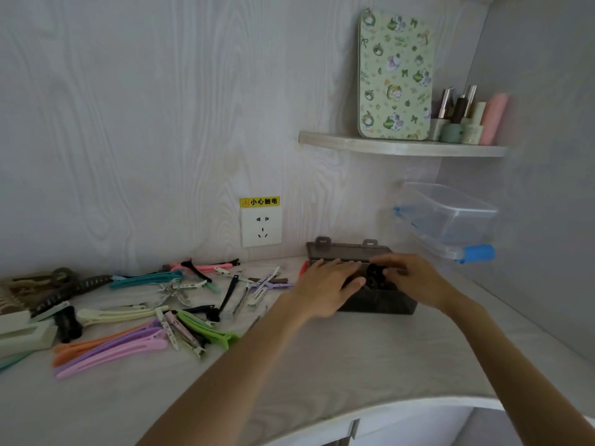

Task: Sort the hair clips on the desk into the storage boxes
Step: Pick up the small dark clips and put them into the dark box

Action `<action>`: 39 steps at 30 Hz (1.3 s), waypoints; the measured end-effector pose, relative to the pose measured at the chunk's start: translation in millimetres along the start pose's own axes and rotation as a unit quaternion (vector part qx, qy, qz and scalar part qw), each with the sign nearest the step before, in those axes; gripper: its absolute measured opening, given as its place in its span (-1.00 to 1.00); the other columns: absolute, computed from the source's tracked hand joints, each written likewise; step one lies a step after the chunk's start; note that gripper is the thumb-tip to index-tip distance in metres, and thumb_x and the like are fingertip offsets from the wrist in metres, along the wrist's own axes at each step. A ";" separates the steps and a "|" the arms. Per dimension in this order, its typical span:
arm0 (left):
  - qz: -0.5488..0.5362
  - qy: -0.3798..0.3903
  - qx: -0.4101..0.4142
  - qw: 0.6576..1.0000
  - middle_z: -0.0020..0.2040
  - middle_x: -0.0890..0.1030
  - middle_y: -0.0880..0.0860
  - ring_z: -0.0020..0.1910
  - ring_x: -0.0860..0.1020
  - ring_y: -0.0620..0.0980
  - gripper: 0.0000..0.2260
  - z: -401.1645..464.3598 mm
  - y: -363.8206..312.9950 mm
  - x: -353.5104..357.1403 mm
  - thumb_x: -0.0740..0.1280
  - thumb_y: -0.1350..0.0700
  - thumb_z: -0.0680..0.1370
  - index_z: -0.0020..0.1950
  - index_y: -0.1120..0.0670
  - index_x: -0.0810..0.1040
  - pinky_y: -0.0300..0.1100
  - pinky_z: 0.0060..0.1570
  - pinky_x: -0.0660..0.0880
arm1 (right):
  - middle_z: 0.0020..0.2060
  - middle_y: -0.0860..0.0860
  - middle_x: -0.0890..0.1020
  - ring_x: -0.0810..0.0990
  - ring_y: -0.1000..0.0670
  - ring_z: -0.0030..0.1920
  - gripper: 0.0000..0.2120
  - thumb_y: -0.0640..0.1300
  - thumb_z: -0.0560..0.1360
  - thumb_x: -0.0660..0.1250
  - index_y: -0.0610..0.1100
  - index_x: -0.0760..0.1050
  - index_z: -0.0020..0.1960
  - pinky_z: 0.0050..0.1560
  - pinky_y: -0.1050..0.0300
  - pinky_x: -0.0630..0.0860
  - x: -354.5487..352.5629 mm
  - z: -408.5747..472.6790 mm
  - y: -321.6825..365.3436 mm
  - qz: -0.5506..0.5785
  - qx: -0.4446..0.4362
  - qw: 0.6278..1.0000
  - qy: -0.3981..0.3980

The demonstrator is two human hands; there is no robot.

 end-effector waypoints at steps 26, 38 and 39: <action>0.032 -0.164 -0.346 0.923 0.20 0.57 0.02 0.18 0.48 0.06 -0.69 -178.4 235.4 -91.8 0.19 0.27 0.53 0.18 0.01 0.55 -0.07 0.07 0.45 | 0.25 -0.08 0.53 0.48 -0.05 0.25 -0.67 -0.27 0.56 0.13 -0.16 0.46 0.29 0.26 0.20 0.33 178.2 98.7 233.5 0.017 -0.254 0.965 0.065; -0.090 0.073 -0.327 0.938 0.20 0.56 -0.09 0.18 0.46 -0.10 -0.68 -185.6 257.1 -104.1 0.30 0.18 0.51 0.21 -0.10 0.55 -0.11 0.20 0.44 | 0.03 0.06 0.65 0.59 0.03 -0.01 -0.80 -0.10 0.49 0.32 0.03 0.59 0.10 -0.11 0.25 0.42 173.6 123.6 205.5 -0.026 -0.111 0.981 0.157; -0.101 0.103 -0.334 0.931 0.19 0.55 -0.11 0.17 0.47 -0.11 -0.69 -183.0 258.3 -106.4 0.32 0.15 0.50 0.21 -0.10 0.56 -0.11 0.20 0.44 | 0.01 0.06 0.65 0.59 0.04 -0.03 -0.81 -0.06 0.49 0.32 0.03 0.61 0.07 -0.14 0.26 0.39 169.1 124.5 204.8 -0.046 -0.096 0.977 0.187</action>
Point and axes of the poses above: each hand's wrist, its own z-axis towards the middle knuckle, its own x-axis out of the palm, y = z × x, the point moved 3 cm from there along z, towards the middle knuckle
